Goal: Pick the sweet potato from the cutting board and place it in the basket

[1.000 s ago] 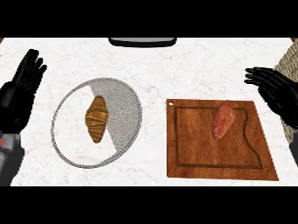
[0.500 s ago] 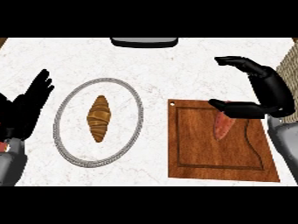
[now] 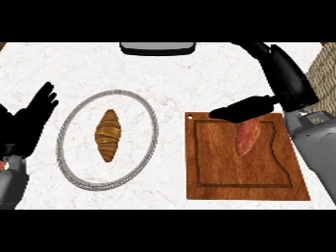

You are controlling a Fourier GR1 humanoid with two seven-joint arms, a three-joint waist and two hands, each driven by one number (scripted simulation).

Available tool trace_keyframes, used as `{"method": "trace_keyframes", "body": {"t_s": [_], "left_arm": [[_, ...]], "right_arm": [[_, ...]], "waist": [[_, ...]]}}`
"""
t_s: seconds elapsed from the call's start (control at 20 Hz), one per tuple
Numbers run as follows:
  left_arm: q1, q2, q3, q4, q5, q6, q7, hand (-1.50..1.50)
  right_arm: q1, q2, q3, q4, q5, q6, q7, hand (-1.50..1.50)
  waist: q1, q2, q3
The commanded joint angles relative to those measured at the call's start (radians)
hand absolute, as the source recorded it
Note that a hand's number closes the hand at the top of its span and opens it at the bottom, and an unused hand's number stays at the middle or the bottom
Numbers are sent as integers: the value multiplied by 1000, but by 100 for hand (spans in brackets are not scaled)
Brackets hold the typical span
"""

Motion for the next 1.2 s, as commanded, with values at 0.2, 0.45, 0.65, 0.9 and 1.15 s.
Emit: {"method": "trace_keyframes", "body": {"t_s": [0.2,0.45,0.65,0.9,1.15], "left_arm": [[17,-5,11,0,8,1,5,0],[-7,-14,6,9,-9,1,3,0],[1,-7,17,15,-7,-19,-14,0],[-42,1,42,9,-7,-19,33,0],[33,-14,46,-39,-11,-25,16,0]], "right_arm": [[-199,-325,3,38,129,250,439,-150],[-329,-389,-77,66,-59,519,601,-150],[-299,-408,-119,108,-220,691,615,-150],[-277,-420,-193,53,-354,764,724,-150],[-57,-486,-343,-40,-437,746,616,-150]], "waist": [[-10,-7,-2],[-1,2,1],[-2,4,2],[-6,2,3],[-6,2,4]]}}
